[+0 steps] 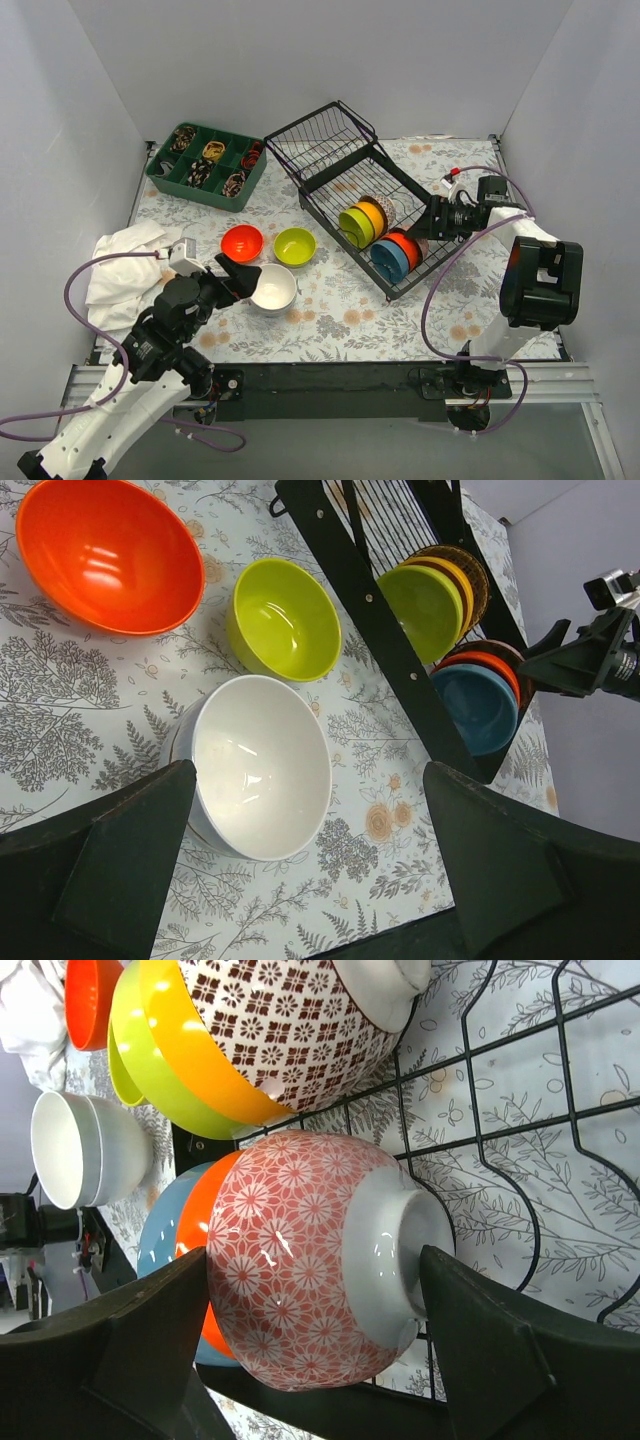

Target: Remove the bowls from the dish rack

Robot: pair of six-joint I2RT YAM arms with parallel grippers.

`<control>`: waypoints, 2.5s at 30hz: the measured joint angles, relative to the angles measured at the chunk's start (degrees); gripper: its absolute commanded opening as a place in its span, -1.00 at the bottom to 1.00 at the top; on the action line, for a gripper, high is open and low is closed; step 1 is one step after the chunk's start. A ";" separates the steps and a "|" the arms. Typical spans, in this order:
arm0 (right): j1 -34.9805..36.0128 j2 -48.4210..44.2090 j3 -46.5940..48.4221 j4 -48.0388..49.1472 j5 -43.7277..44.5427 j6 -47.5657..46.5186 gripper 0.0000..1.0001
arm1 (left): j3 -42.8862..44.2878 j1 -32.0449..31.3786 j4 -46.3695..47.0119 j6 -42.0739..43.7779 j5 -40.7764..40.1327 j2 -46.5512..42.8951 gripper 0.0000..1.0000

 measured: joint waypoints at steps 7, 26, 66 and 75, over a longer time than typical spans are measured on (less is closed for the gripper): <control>-0.15 0.98 1.60 -0.07 -0.61 -1.05 -0.12 | -0.04 0.00 0.72 0.26 0.57 0.15 0.96; 5.11 -11.52 1.51 -4.00 16.81 -1.64 -0.97 | -0.04 0.00 2.14 1.57 2.93 2.84 0.97; 17.42 -39.41 -15.26 27.36 8.24 50.05 -0.97 | 11.37 -2.47 36.04 -1.36 21.97 42.60 0.93; 23.47 -39.93 -18.23 36.15 8.72 58.75 -0.97 | 11.91 -6.12 41.53 -2.82 21.94 47.91 0.58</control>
